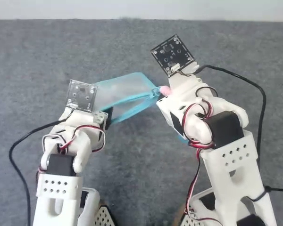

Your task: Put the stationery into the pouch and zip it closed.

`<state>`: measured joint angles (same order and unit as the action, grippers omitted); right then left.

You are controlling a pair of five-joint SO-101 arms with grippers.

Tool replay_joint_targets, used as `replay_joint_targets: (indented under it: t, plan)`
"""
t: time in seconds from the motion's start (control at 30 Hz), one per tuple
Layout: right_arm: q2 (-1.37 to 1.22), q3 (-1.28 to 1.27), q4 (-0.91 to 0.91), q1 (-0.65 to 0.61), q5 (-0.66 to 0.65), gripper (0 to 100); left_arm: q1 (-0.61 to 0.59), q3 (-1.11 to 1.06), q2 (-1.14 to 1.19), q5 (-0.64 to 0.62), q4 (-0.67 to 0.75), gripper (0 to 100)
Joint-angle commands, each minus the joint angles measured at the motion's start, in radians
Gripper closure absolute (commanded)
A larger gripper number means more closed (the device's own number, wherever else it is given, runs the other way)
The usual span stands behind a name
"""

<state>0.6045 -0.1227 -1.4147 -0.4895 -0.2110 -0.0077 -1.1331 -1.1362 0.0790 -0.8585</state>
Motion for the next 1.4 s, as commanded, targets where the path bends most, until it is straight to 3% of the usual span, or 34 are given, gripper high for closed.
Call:
replay_joint_targets:
  t: [0.0,0.13,0.23,0.33,0.43,0.53,0.63,0.83,0.9,1.07,1.37]
  plan:
    - [0.015,-0.037,-0.005,-0.117,-0.068,99.0,0.014,0.019,-0.012,0.002,0.041,99]
    - [0.077,-0.160,0.007,-0.188,-0.144,98.9,-0.015,0.056,-0.012,0.006,0.035,99]
    - [0.242,-0.265,0.054,-0.202,-0.196,98.8,-0.064,0.077,-0.012,0.006,0.035,99]
    - [0.463,-0.400,0.088,-0.298,-0.272,97.6,-0.074,0.088,-0.011,0.006,0.035,99]
    - [0.674,-0.519,0.097,-0.418,-0.272,88.3,-0.072,0.091,-0.008,0.006,0.035,99]
    - [0.811,-0.594,0.090,-0.453,-0.276,75.4,-0.077,0.091,-0.011,0.006,0.035,99]
    - [0.799,-0.640,0.102,-0.455,-0.273,74.9,-0.075,0.101,-0.006,0.006,0.035,99]
    - [0.659,-0.652,0.179,-0.449,-0.245,92.9,-0.072,0.096,-0.005,0.006,0.035,99]
    - [0.622,-0.647,0.213,-0.404,-0.239,91.1,-0.074,0.096,-0.006,0.006,0.035,99]
    - [0.499,-0.654,0.372,-0.148,-0.255,84.1,-0.071,0.131,-0.011,0.008,-0.029,99]
    - [0.298,-0.649,0.572,-0.104,-0.391,82.2,0.002,0.236,-0.011,0.215,-0.255,99]
